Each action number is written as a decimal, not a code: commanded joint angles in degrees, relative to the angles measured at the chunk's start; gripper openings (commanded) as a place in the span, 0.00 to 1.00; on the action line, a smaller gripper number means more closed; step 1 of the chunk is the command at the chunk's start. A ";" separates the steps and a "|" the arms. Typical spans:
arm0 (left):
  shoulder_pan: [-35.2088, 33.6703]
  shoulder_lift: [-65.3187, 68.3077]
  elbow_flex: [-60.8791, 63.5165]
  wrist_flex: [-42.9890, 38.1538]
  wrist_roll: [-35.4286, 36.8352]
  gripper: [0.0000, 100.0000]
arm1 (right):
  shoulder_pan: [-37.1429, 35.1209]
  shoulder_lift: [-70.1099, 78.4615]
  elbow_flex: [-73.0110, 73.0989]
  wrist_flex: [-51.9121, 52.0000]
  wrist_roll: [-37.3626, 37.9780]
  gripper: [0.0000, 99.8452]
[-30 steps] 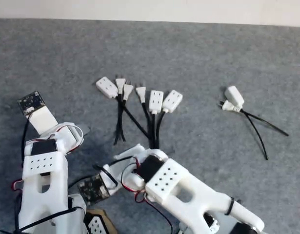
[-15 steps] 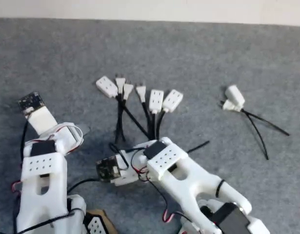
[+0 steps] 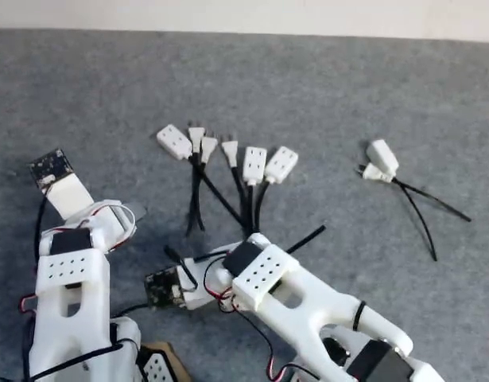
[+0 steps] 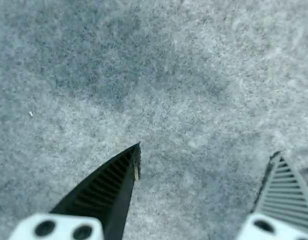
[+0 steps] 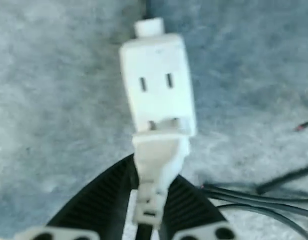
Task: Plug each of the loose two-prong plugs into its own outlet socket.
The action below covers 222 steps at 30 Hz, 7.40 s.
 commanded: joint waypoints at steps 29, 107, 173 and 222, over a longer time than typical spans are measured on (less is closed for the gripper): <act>-0.13 0.13 -1.98 -0.62 -0.26 0.38 | 0.22 -2.42 -17.45 15.87 -1.93 0.25; -0.22 0.13 -1.89 -0.53 -0.26 0.38 | -2.68 16.75 -14.73 0.48 -8.70 0.01; 41.80 0.31 1.63 14.68 -26.55 0.18 | 48.31 -36.35 32.48 -11.12 -45.89 0.27; 41.27 0.22 1.54 15.74 -26.29 0.02 | 46.20 -36.00 32.57 -11.12 -45.89 0.27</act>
